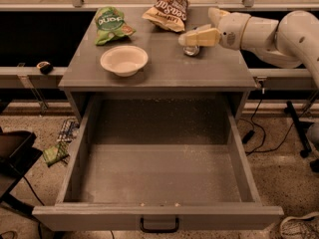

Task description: Pick pepsi can from top drawer and place on counter

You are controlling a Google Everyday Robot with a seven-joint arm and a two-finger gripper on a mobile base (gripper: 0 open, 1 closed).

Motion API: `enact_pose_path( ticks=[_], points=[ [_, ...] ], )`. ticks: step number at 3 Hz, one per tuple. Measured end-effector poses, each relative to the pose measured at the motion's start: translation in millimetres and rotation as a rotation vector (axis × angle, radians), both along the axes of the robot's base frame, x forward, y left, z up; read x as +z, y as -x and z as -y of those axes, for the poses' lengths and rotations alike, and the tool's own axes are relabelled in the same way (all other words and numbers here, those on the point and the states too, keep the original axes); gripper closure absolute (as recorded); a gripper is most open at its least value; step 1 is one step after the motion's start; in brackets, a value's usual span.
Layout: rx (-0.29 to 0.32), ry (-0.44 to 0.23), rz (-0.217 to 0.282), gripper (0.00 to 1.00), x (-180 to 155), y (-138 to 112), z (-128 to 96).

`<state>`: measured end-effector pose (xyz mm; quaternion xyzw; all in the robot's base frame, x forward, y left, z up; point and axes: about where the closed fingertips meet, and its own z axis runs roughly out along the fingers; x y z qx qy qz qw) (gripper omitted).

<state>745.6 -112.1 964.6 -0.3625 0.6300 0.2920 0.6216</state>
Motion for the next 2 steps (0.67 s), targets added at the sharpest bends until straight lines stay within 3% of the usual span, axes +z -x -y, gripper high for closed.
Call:
enact_pose_path(
  ticks=[1,2],
  points=[
    [-0.011,0.089,0.039,0.00,38.6,18.9,9.9],
    [-0.109,0.247,0.063,0.00,84.1,49.0,39.0]
  ],
)
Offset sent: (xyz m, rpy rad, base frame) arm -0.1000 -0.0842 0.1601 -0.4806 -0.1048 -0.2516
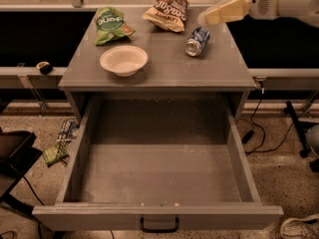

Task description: Pick pepsi can from top drawer and place on counter

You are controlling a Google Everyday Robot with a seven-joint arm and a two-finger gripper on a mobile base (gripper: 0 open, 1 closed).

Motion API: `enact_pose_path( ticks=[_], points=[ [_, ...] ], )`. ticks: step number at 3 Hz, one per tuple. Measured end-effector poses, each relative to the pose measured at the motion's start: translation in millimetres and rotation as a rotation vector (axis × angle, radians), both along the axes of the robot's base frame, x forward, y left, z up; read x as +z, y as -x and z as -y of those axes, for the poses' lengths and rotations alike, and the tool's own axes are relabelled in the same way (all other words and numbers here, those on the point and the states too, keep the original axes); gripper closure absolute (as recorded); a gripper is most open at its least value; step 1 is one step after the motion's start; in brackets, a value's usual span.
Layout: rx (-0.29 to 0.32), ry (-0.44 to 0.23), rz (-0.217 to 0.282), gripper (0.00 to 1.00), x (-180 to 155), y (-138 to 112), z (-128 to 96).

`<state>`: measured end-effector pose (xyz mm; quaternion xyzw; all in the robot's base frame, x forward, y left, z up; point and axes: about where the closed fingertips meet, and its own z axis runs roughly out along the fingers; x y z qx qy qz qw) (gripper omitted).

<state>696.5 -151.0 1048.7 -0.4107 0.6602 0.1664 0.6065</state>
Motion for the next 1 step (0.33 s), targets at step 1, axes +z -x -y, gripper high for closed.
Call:
enact_pose_path(
  ticks=[1],
  points=[
    [-0.157,0.179,0.004,0.00,37.7,36.4,31.0]
  ],
)
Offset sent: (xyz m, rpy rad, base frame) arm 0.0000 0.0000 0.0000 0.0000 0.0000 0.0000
